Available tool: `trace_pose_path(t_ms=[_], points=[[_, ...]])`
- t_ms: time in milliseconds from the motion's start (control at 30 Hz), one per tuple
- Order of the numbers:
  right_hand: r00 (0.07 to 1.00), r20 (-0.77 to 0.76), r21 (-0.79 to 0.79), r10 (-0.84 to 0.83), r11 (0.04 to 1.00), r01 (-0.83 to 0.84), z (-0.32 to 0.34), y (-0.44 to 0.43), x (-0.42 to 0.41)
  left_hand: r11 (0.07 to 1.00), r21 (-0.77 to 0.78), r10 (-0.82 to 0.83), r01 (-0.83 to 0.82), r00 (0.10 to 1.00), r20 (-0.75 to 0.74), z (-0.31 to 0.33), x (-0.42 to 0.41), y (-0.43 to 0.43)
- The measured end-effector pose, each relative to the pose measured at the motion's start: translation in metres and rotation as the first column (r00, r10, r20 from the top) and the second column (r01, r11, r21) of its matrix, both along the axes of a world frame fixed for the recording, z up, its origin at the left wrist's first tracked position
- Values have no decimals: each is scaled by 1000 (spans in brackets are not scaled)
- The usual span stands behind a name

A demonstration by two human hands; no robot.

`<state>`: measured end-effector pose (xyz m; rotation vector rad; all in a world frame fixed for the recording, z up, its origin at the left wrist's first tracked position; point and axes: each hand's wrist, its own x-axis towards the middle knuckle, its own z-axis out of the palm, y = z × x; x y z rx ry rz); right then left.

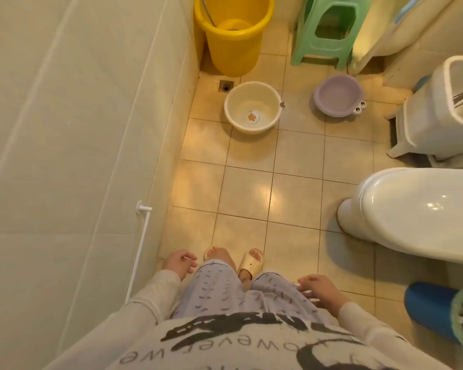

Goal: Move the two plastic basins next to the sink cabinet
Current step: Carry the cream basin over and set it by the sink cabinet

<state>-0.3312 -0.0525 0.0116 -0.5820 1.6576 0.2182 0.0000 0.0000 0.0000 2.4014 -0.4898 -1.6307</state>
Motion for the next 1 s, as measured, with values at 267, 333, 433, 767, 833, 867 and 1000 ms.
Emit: trace_pose_path(t_ms=[267, 333, 433, 767, 833, 867, 1000], points=[[988, 155, -215, -6, 976, 40, 8, -118, 40, 974, 227, -5, -5, 999, 43, -4, 9, 5], [982, 188, -235, -15, 970, 60, 10, -147, 50, 965, 263, -14, 5, 999, 33, -10, 19, 2], [979, 198, -241, -45, 966, 93, 9, -181, 62, 962, 272, 12, -19, 1000, 25, -18, 33, -14], [986, 24, -129, -168, 977, 170, -11, -240, 72, 988, 149, -26, 28, 1000, -12, -19, 91, -201], [975, -4, -114, -224, 968, 222, -11, -245, 71, 990, 110, -89, 91, 996, -25, -13, 99, -245], [966, -17, -112, -256, 961, 253, -11, -247, 70, 988, 92, -120, 122, 992, -29, -10, 103, -266], [932, -87, -85, -351, 935, 344, -8, -255, 66, 979, 32, -203, 203, 979, -12, -1, 118, -341]])
